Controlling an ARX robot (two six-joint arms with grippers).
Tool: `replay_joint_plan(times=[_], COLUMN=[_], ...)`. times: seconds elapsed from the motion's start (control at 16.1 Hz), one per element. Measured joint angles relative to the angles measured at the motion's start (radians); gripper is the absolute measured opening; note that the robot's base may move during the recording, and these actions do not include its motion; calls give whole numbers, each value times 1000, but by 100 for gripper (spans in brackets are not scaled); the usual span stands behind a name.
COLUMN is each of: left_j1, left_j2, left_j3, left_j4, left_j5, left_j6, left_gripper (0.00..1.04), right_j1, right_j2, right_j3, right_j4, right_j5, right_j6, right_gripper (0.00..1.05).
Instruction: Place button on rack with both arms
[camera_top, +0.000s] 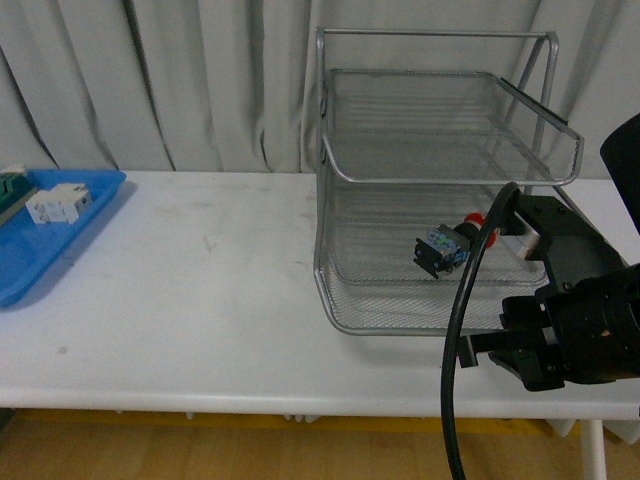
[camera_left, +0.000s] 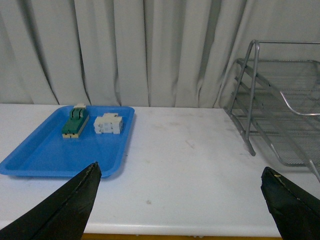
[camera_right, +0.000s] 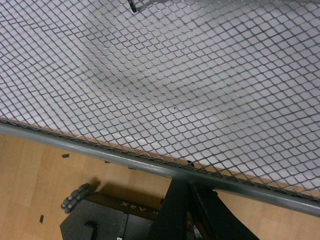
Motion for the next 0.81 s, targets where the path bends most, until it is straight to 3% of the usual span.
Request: replay_joint_plan(times=[0.56, 0.81], left_j1=[0, 0], left_j2=[0, 0], left_j3=[0, 0], left_j4=[0, 0], left_j5=[0, 0], left_j6=[0, 0], left_gripper=[98, 98], right_j1=[-118, -122], right_j2=[183, 70], right_j3=[320, 164], right_j4=[4, 96], right_j5=[58, -26], right_j6=[0, 22], right_gripper=[2, 2])
